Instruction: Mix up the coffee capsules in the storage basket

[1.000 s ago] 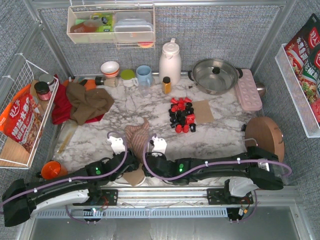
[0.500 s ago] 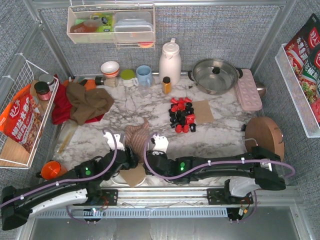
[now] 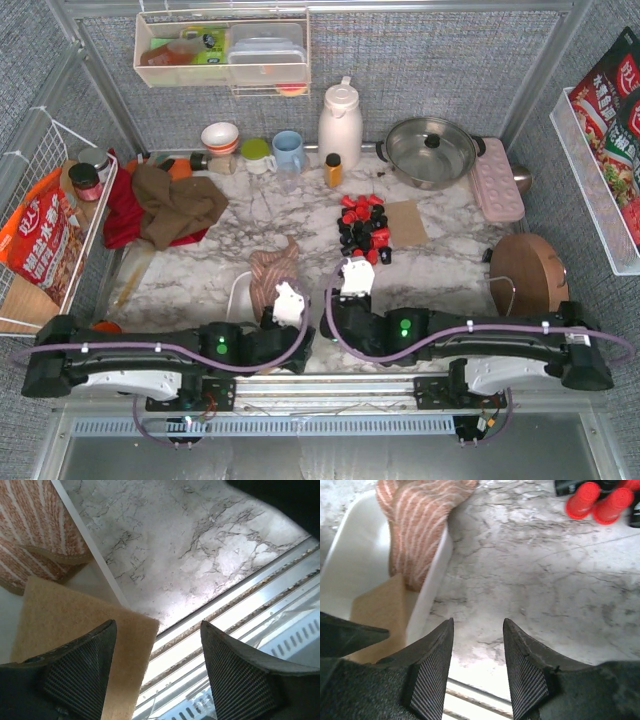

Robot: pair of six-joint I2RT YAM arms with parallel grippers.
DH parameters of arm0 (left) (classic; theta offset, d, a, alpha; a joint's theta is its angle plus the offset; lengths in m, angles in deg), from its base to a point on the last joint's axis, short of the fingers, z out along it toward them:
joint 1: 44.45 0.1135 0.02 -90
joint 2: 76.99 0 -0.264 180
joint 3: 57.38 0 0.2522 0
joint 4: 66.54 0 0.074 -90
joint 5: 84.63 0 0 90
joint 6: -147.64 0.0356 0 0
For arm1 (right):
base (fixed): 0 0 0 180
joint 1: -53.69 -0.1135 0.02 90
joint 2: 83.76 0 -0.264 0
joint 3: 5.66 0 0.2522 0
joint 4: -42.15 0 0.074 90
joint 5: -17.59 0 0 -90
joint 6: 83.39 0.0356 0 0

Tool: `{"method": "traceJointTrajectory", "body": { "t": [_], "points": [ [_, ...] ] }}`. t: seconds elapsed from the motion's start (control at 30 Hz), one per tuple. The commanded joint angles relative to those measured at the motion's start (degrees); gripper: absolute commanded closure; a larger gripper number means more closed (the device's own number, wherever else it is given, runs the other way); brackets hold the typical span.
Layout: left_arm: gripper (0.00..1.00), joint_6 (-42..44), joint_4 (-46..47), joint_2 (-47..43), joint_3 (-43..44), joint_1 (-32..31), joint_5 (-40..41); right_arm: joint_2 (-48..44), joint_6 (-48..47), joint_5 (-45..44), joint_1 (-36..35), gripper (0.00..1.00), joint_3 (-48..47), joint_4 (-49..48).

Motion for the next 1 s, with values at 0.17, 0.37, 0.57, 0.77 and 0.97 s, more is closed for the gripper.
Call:
{"method": "traceJointTrajectory", "body": {
  "t": [0.17, 0.37, 0.57, 0.77, 0.97],
  "points": [
    [0.23, -3.2, -11.0, 8.4, 5.5, -4.0, 8.9, -5.4, -0.1, -3.4, 0.2, 0.51, 4.1, 3.4],
    [0.30, -3.3, -11.0, 9.8, 4.7, -4.5, 10.6, -5.6, 0.3, -3.2, 0.3, 0.51, 4.8, 3.2],
    [0.53, -2.2, -8.6, 7.1, 4.7, -4.8, 11.7, -5.7, 0.5, -3.3, 0.2, 0.51, 5.2, 3.2],
    [0.77, -2.3, -8.6, 4.3, 4.5, -4.8, 13.2, -5.4, 0.6, -3.4, 0.2, 0.51, 4.9, 3.2],
    [1.00, -8.1, -14.9, 1.7, 5.5, -4.8, 17.8, -5.3, 0.6, -3.8, 0.3, 0.51, 5.0, 3.2]
  ]
}}
